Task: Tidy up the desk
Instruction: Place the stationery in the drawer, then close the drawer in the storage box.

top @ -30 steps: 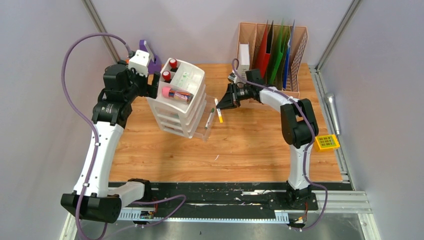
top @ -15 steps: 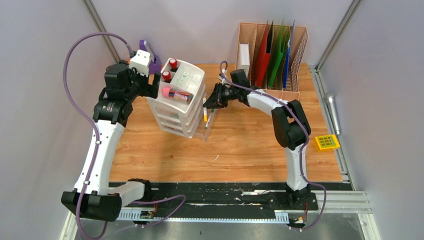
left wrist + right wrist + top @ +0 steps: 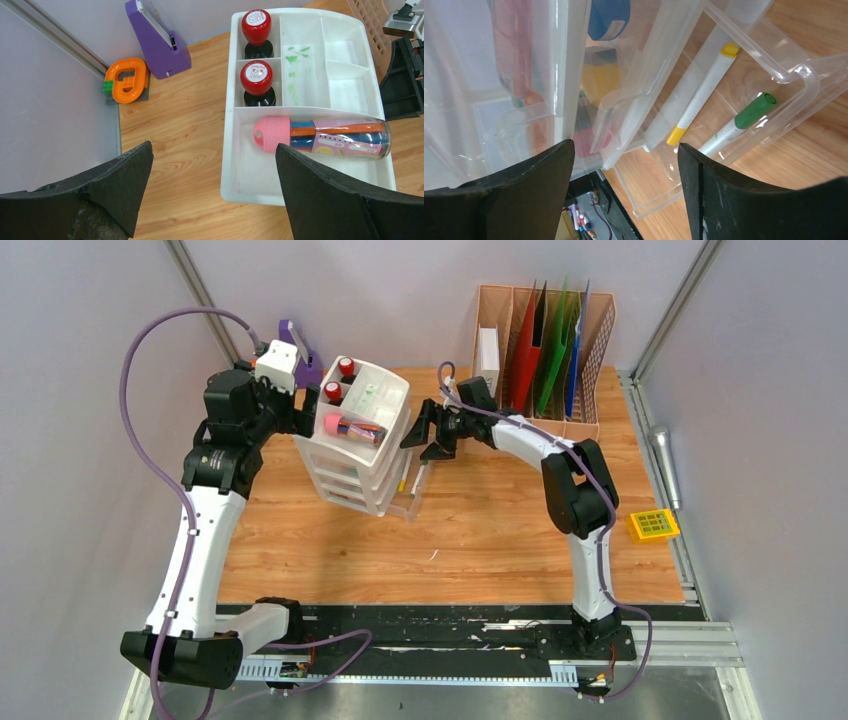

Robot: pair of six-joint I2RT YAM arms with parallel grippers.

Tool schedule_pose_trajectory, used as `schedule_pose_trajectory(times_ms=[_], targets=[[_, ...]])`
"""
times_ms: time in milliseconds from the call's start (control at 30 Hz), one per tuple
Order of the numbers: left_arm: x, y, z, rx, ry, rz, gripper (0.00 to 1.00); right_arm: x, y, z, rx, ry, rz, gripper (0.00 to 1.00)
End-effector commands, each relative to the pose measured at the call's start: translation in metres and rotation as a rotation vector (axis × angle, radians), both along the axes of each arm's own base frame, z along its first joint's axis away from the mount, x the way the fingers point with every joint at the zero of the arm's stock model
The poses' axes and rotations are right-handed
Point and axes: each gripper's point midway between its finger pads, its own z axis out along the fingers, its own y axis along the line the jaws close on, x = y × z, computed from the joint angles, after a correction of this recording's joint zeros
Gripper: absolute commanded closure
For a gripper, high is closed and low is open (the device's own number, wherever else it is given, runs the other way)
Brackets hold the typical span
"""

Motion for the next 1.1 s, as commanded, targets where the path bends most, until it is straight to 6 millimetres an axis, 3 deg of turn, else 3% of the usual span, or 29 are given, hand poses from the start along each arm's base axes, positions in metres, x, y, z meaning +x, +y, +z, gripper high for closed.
schedule_pose_trajectory(times_ms=[0, 200, 400, 467, 500, 600, 833, 1067], targets=[[-0.006, 0.0, 0.019, 0.006, -0.059, -0.012, 0.0, 0.002, -0.004, 0.05, -0.008, -0.184, 0.022, 0.22], [-0.009, -0.001, 0.022, -0.001, -0.07, -0.018, 0.0, -0.008, -0.02, 0.068, -0.088, -0.373, 0.109, 0.19], [-0.011, -0.003, 0.018, -0.015, -0.055, -0.024, 0.0, -0.025, -0.048, 0.056, -0.226, -0.613, 0.25, 0.19], [-0.009, -0.003, 0.015, -0.019, -0.047, -0.022, 0.0, -0.032, -0.056, 0.041, -0.277, -0.676, 0.309, 0.2], [-0.005, -0.002, 0.011, -0.029, -0.031, -0.007, 0.0, -0.038, -0.068, 0.016, -0.351, -0.727, 0.375, 0.23], [0.001, -0.001, 0.005, -0.049, 0.001, 0.016, 0.0, -0.04, -0.072, -0.011, -0.434, -0.776, 0.425, 0.28], [0.011, -0.005, -0.001, -0.097, 0.053, 0.032, 0.0, -0.036, -0.059, -0.061, -0.513, -0.827, 0.476, 0.37], [0.011, -0.005, 0.004, -0.1, 0.038, 0.034, 0.0, -0.031, -0.029, -0.076, -0.455, -0.863, 0.46, 0.43]])
